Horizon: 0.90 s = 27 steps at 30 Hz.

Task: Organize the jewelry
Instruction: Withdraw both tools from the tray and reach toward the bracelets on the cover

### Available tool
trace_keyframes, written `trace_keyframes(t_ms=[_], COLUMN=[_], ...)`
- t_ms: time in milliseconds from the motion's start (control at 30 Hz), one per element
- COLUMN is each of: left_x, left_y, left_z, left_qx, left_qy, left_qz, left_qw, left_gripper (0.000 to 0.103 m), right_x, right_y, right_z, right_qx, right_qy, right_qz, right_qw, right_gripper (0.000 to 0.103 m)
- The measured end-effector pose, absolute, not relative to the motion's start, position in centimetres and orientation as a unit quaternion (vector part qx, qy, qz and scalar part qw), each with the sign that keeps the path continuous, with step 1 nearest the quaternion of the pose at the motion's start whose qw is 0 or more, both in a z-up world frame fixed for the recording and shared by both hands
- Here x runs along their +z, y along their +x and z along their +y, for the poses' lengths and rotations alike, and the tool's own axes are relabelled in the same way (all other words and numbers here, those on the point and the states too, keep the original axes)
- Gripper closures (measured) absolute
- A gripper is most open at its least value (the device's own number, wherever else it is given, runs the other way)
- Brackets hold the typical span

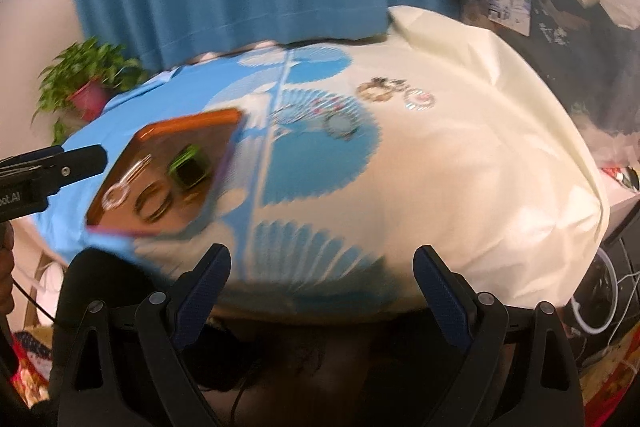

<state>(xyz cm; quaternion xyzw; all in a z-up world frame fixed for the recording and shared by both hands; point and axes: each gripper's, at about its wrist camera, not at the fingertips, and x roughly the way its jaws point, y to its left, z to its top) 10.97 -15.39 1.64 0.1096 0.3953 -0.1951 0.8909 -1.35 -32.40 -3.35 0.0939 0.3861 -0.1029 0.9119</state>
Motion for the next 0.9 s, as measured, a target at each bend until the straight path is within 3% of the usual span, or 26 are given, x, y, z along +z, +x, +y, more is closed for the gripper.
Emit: trace_keyframes(t_ms=[467, 900], left_x=[-2.0, -9.4], left_y=[25.9, 34.3], left_z=[-30.0, -35.1], left_qx=[-0.234, -0.234], left_qy=[0.179, 0.236], left_qz=[0.434, 0.466], left_qw=[0.851, 0.820], left_gripper=[0.007, 0.007], right_x=[-3.3, -8.6], right_y=[15.0, 28.6], right_z=[-49.6, -55.1], right_qx=[-0.159, -0.151], right_qy=[0.110, 0.063], right_qz=[0.387, 0.443], right_qw=[0.902, 0.882], right_gripper=[0.011, 0.011])
